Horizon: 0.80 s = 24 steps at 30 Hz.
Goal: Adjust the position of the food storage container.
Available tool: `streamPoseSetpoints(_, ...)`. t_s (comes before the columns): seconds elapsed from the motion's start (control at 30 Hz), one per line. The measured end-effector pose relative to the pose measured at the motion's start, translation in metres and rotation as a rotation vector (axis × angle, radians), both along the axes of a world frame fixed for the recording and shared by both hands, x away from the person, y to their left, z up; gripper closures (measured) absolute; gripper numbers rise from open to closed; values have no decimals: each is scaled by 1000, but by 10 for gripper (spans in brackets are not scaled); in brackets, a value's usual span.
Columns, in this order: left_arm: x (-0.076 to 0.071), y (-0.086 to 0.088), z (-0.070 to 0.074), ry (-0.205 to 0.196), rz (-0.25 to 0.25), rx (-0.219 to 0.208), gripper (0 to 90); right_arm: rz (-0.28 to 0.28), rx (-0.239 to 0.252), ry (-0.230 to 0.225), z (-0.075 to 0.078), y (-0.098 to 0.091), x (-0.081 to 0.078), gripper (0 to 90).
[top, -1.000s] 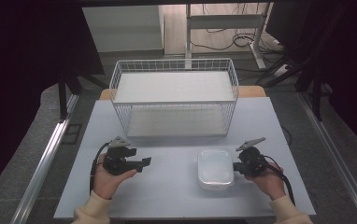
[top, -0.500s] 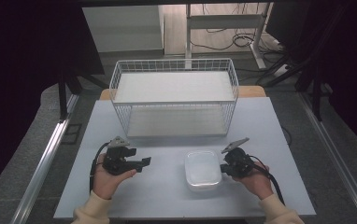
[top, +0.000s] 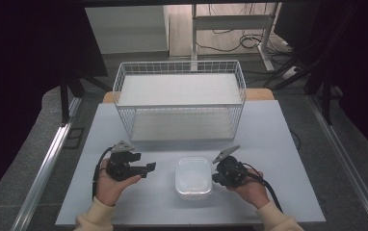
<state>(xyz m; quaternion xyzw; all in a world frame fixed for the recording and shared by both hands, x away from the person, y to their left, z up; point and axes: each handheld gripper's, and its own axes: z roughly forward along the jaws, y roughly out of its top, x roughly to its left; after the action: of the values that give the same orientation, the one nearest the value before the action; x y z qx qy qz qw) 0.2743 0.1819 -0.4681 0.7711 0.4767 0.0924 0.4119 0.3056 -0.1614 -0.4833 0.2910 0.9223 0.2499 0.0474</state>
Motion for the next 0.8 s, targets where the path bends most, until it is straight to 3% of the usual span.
streamPoseSetpoints(0.17,0,2,0,0,2,-2,262,16,-2,0,-2,6,0,896)
streamPoseSetpoints(0.33,0,3,1,-1,5,-6,262,2,21,-29,4,0,-2,896)
streamPoseSetpoints(0.43,-1,4,2,-8,5,-7,262,-29,52,-73,13,-13,-4,895)
streamPoseSetpoints(0.53,-1,4,3,-7,7,-12,262,-84,117,-106,21,-29,-6,876)
streamPoseSetpoints(0.7,-2,4,4,-8,5,-23,261,-163,256,-129,27,-53,-6,461)
streamPoseSetpoints(0.8,-3,4,5,-12,-5,-32,256,-208,301,-114,28,-60,-6,341)
